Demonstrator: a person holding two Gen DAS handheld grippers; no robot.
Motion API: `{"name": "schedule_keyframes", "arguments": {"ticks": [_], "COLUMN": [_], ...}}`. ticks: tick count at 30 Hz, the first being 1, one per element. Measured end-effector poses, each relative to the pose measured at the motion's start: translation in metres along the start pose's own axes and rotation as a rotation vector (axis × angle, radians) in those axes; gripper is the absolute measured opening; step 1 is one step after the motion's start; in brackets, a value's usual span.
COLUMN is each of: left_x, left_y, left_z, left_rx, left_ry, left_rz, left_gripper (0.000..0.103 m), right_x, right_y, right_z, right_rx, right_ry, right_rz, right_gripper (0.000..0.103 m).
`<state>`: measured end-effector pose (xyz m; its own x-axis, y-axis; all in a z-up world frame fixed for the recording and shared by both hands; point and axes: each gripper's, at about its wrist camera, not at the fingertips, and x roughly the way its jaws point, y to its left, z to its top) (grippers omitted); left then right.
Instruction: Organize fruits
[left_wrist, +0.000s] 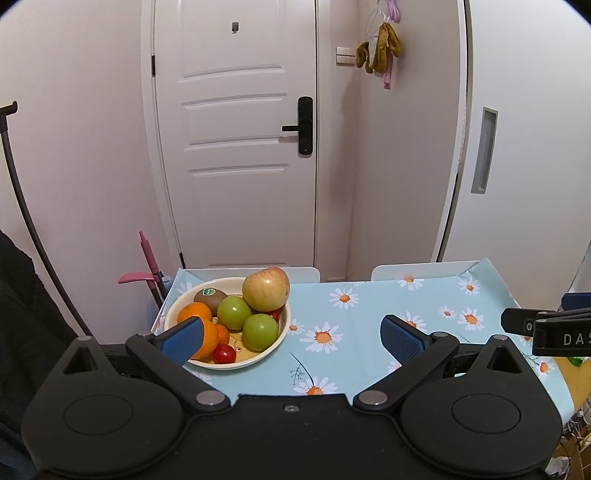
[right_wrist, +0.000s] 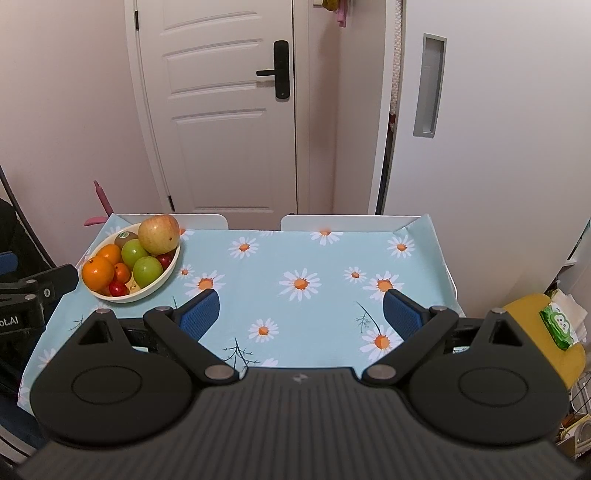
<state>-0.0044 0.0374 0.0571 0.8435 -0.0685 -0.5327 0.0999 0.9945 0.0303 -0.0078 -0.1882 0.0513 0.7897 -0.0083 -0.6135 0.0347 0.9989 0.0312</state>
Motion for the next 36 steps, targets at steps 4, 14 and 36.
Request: {"name": "schedule_keyframes", "arguments": {"ticks": [4, 14, 36], "left_x": [-0.0006, -0.0015, 0.0035], "left_y": [0.0005, 0.0016, 0.0050], "left_z": [-0.0002, 0.0003, 0.0009], "left_rx": [-0.001, -0.012, -0.017], "left_ry": [0.001, 0.003, -0.003], "left_rz": [0.001, 0.001, 0.005], "left_gripper": [0.103, 0.103, 0.103], "right_x": [-0.0006, -0.0005, 0.0029], "right_y": [0.0017, 0.0022, 0.0062], "right_z": [-0.0007, -0.0008, -0.0006], "right_rx": [0.000, -0.001, 0.008], "right_ry": [0.000, 0.004, 0.013], "right_rz": [0.000, 0.002, 0.002], "right_gripper": [0.103, 0.103, 0.103]}}
